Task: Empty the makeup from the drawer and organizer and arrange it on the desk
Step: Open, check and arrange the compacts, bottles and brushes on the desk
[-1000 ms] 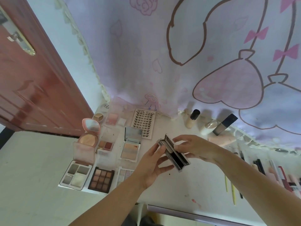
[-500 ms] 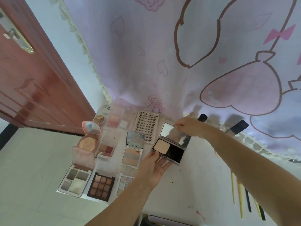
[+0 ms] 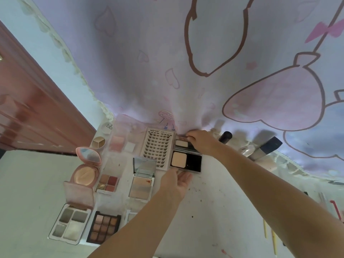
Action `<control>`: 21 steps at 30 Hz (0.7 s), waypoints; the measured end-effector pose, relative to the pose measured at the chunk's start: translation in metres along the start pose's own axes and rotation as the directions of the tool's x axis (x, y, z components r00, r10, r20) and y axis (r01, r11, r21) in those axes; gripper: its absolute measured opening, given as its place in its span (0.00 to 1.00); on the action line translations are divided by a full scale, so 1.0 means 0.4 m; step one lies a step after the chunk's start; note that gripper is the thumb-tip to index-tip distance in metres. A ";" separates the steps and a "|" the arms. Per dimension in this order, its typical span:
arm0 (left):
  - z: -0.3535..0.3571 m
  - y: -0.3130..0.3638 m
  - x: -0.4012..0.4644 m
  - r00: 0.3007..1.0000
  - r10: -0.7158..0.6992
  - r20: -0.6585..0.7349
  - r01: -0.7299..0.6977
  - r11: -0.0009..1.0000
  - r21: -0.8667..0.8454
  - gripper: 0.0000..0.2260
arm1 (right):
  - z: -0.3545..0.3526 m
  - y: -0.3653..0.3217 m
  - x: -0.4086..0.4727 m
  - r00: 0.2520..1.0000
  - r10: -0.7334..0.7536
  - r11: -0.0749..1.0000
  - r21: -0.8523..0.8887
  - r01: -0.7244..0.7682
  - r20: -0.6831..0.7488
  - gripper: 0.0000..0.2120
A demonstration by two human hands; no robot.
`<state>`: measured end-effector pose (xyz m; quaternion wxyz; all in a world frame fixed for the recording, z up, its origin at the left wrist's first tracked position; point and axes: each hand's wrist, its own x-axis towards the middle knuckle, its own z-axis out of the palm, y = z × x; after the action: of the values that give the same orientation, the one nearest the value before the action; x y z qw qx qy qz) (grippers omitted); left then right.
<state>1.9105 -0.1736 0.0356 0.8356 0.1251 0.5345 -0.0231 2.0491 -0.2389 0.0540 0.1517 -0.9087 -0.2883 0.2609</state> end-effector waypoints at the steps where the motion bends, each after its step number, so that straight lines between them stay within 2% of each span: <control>1: 0.007 -0.002 -0.006 1.000 0.006 -0.004 -0.006 1.000 -0.003 0.12 | 0.000 -0.001 -0.008 1.000 -0.011 1.000 0.002 0.011 -0.009 0.15; 4: 0.016 -0.003 -0.025 1.000 0.012 0.004 -0.012 0.999 0.035 0.08 | -0.035 -0.002 -0.040 0.996 -0.065 0.998 -0.029 0.063 -0.068 0.14; 7: 0.019 -0.023 -0.041 0.997 -0.006 0.082 -0.012 0.976 0.216 0.06 | -0.125 0.032 -0.107 0.963 -0.065 0.997 -0.064 0.050 -0.261 0.14; 8: 0.029 -0.035 -0.042 0.993 -0.003 0.119 -0.033 0.953 0.301 0.06 | -0.153 0.052 -0.130 0.948 -0.052 0.992 -0.122 0.014 -0.315 0.14; 10: 0.069 -0.060 -0.040 0.973 0.068 0.222 -0.168 0.864 0.475 0.07 | -0.182 0.088 -0.159 0.939 -0.023 0.916 -0.385 -0.118 -0.343 0.14; 11: 0.095 -0.073 -0.033 0.947 0.139 0.288 -0.281 0.791 0.543 0.09 | -0.179 0.101 -0.164 0.950 0.000 0.826 -0.535 -0.176 -0.312 0.15; 12: 0.118 -0.085 -0.017 0.893 0.239 0.381 -0.440 0.636 0.634 0.12 | -0.167 0.110 -0.163 0.965 0.030 0.744 -0.639 -0.196 -0.262 0.17; 13: 0.140 -0.095 0.001 0.813 0.328 0.482 -0.581 0.401 0.708 0.15 | -0.150 0.118 -0.159 0.976 0.054 0.694 -0.694 -0.190 -0.213 0.18; 14: 0.159 -0.100 0.020 0.725 0.379 0.574 -0.660 0.147 0.737 0.19 | -0.136 0.124 -0.156 0.980 0.058 0.680 -0.711 -0.178 -0.189 0.18; 15: 0.175 -0.104 0.037 0.658 0.388 0.646 -0.687 -0.042 0.725 0.21 | -0.124 0.132 -0.151 0.982 0.043 0.683 -0.712 -0.164 -0.185 0.18; 16: 0.189 -0.107 0.049 0.630 0.359 0.689 -0.690 -0.149 0.708 0.22 | -0.117 0.138 -0.146 0.981 0.016 0.694 -0.704 -0.151 -0.194 0.18; 18: 0.203 -0.114 0.069 0.608 0.308 0.732 -0.683 -0.266 0.680 0.21 | -0.110 0.145 -0.141 0.975 -0.036 0.720 -0.682 -0.127 -0.220 0.17; 19: 0.206 -0.116 0.072 0.598 0.298 0.744 -0.677 -0.308 0.668 0.20 | -0.109 0.145 -0.144 0.973 -0.052 0.732 -0.671 -0.118 -0.227 0.16; 21: 0.204 -0.120 0.078 0.585 0.303 0.752 -0.680 -0.322 0.659 0.18 | -0.114 0.138 -0.165 0.968 -0.069 0.759 -0.642 -0.106 -0.241 0.16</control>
<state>1.9881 -0.2362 0.0309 0.4701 0.8741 0.1176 -0.0348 2.0532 -0.3279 0.0934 -0.1403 -0.9329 -0.3304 0.0294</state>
